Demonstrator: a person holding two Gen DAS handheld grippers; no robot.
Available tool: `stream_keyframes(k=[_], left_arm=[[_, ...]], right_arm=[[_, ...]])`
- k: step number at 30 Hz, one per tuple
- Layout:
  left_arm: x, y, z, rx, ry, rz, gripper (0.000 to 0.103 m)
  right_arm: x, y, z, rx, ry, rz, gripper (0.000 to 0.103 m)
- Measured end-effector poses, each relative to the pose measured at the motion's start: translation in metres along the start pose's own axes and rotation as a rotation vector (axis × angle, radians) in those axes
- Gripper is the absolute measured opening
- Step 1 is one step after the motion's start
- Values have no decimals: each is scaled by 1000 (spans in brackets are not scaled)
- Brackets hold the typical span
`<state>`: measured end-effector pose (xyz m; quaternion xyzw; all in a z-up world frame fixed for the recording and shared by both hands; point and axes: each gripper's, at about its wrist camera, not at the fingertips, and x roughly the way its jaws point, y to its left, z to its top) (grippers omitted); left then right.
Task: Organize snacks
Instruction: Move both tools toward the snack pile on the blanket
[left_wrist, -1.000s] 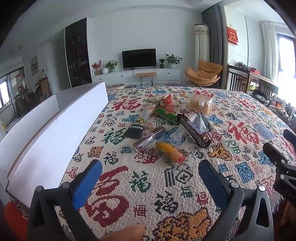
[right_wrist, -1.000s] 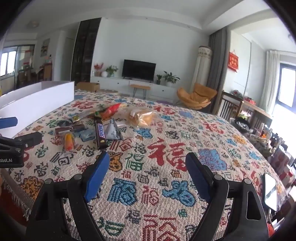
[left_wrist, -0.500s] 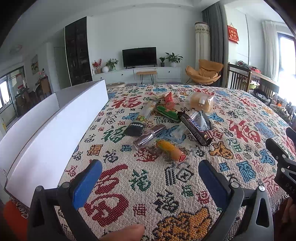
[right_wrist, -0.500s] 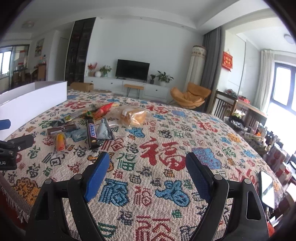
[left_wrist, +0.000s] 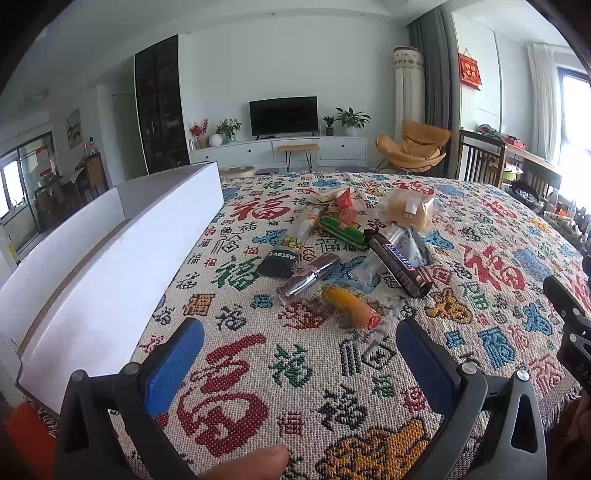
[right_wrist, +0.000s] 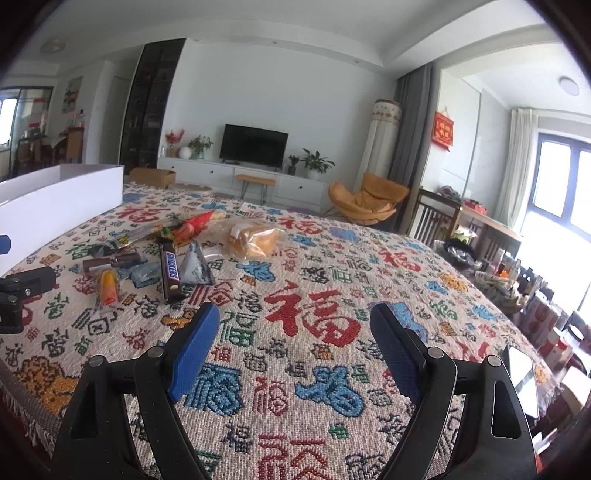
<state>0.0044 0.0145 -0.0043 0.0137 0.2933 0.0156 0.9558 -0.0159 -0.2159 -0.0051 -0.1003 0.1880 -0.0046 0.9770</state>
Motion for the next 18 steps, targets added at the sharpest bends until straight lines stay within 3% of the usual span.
stream_keyframes(k=[9,18], left_arm=[[8,33,1,-72,14,24,103],[25,34,-7,-62,61,3,103]], right_arm=[[2,-4,-1,10,-1,-11,86],[11,0,-5,-2,22,-5,86]])
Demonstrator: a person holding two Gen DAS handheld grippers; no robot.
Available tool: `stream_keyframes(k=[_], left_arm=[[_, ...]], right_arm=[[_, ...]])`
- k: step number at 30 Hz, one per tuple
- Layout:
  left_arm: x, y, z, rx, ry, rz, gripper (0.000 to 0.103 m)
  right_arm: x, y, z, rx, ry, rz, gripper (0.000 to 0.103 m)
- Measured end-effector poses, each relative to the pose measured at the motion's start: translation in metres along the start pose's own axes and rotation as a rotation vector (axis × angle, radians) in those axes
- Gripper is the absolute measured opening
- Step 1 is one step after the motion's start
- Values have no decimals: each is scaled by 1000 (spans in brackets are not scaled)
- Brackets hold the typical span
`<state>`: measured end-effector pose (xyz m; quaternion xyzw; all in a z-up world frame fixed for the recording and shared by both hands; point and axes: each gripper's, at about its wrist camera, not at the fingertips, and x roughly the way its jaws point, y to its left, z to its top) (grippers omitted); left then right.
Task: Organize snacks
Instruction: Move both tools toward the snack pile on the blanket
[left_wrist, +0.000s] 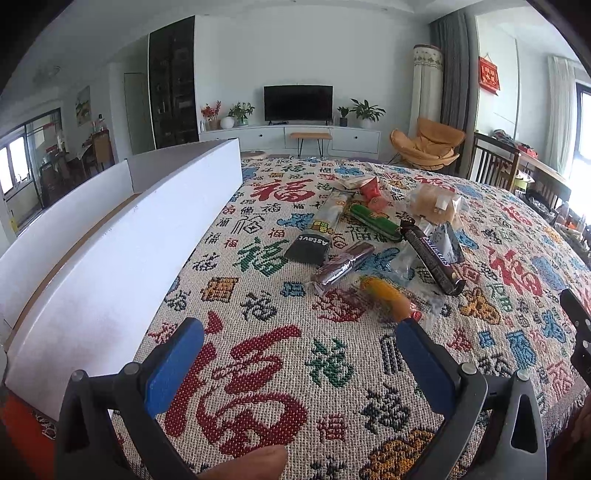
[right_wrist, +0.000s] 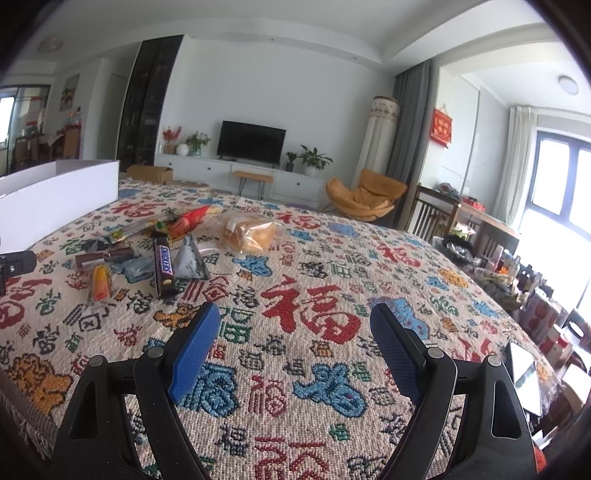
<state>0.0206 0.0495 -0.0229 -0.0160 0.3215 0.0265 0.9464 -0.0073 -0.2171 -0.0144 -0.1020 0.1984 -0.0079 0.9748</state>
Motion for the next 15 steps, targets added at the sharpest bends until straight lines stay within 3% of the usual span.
stream_keyframes(k=[15], left_arm=[[18,-4,-10,22,99,-29,103]], right_arm=[[5,13,-5,-33,26,49,86]])
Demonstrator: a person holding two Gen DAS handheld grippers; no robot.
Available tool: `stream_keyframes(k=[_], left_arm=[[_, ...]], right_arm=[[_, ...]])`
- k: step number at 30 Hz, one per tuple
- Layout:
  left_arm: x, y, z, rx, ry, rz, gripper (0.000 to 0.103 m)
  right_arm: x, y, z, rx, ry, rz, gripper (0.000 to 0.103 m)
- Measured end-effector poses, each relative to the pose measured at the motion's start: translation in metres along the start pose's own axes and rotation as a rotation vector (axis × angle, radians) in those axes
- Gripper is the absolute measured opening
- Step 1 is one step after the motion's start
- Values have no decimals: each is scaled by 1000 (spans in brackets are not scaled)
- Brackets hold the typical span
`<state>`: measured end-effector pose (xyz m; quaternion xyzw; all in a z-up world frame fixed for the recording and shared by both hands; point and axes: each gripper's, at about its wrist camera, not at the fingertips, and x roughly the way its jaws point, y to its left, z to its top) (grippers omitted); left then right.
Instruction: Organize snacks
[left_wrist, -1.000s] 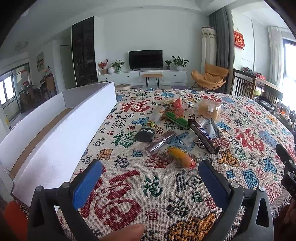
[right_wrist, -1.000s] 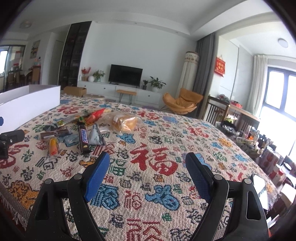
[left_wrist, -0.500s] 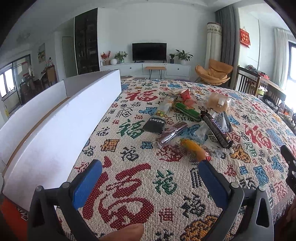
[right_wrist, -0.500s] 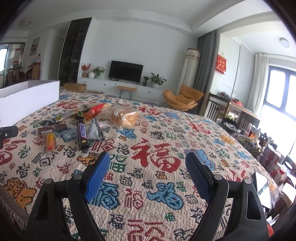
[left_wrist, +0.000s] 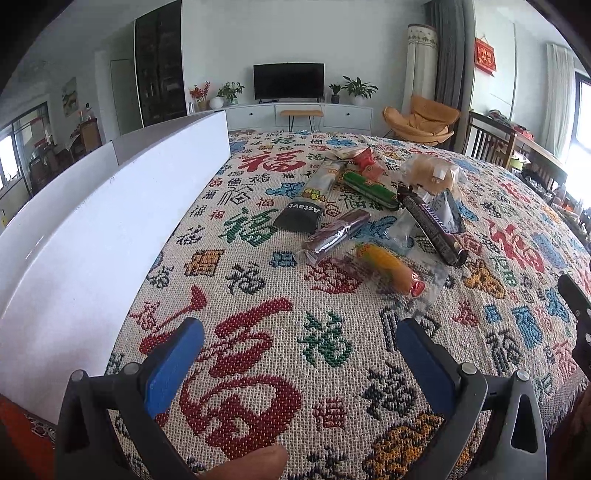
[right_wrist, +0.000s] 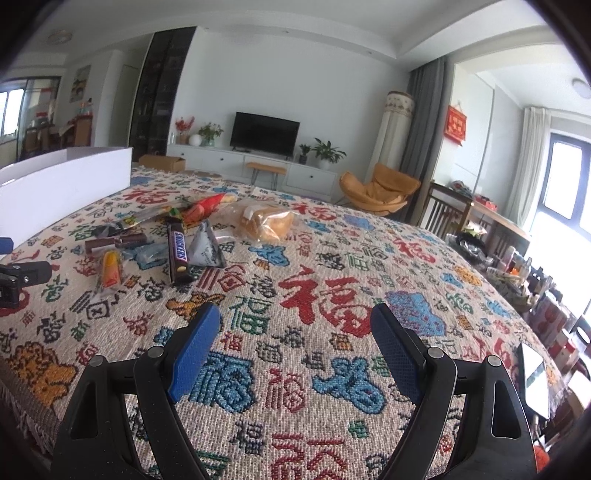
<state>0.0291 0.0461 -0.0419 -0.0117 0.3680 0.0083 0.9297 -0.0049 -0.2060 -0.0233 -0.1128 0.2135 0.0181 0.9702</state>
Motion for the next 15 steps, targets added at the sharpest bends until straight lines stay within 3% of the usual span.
stream_keyframes(k=[5,10,15], left_arm=[[1,-3,-2,13,12,0,103],[9,-5,-3,24,76,6,103],[30,-6,8,25,211,-43,103]], right_arm=[[-7,4,2,-15,-32,-1,86],[-3,4,2,-10,-1,21,86],[19,-4,15,39,107,148,86]])
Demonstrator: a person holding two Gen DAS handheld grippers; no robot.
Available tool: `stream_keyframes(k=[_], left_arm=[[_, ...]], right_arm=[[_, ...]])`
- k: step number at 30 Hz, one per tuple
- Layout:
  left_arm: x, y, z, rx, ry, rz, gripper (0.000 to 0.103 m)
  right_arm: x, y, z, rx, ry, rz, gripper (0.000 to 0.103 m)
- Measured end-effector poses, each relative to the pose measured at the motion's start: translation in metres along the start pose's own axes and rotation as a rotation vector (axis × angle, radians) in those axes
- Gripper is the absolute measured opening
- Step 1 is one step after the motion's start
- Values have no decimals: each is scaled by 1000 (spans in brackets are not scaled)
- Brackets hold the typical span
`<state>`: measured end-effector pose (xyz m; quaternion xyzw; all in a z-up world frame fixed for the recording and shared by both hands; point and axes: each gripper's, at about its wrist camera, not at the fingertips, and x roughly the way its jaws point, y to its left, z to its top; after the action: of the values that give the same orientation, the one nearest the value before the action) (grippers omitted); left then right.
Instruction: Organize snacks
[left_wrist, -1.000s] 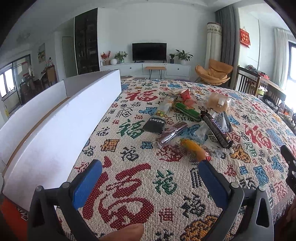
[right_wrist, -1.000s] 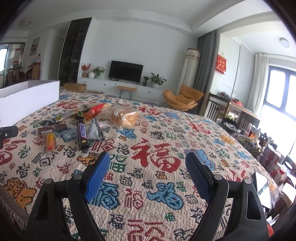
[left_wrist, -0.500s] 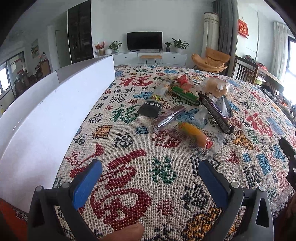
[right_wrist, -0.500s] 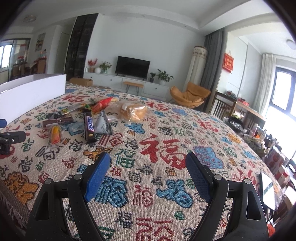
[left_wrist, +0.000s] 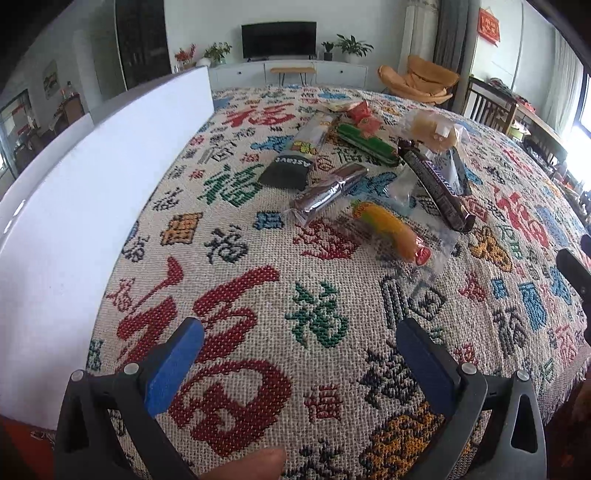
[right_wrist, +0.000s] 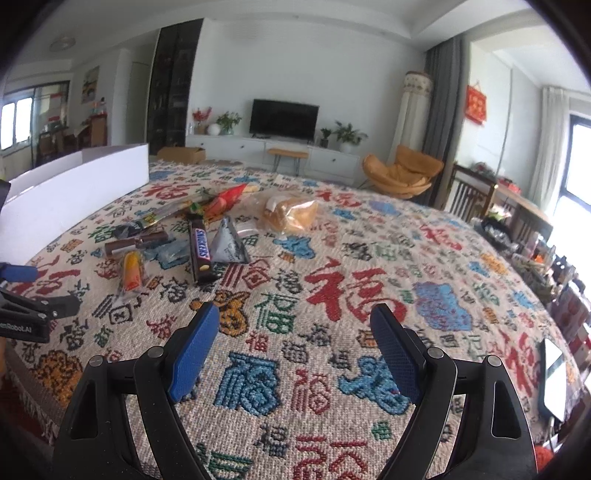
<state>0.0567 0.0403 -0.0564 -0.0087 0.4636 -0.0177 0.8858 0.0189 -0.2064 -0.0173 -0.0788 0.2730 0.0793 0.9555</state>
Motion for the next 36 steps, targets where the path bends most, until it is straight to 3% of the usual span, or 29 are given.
stream_keyframes(k=[4,6,9,16,18,19,36], left_arm=[[19,-9,23,65,80,-38,103],[31,-11,34,87,79,2,103],[48,-6,50,83,82,-8,103],[80,2,95,102,60,-38,103],[87,4,104,109,15,-45,103],[89,6,105,105,-16,-48,103],[91,6,108,70,-15,-20,103]], right_arm=[[55,-10,17,-6,224,70,86],[86,-21,19,1,325,83,86],[119,-37,22,13,399,82,86],[143,-60,28,106,347,97,89],[143,-60,29,105,348,89,90],[144,-60,30,104,349,87,90],[145,-59,30,106,350,89,91]])
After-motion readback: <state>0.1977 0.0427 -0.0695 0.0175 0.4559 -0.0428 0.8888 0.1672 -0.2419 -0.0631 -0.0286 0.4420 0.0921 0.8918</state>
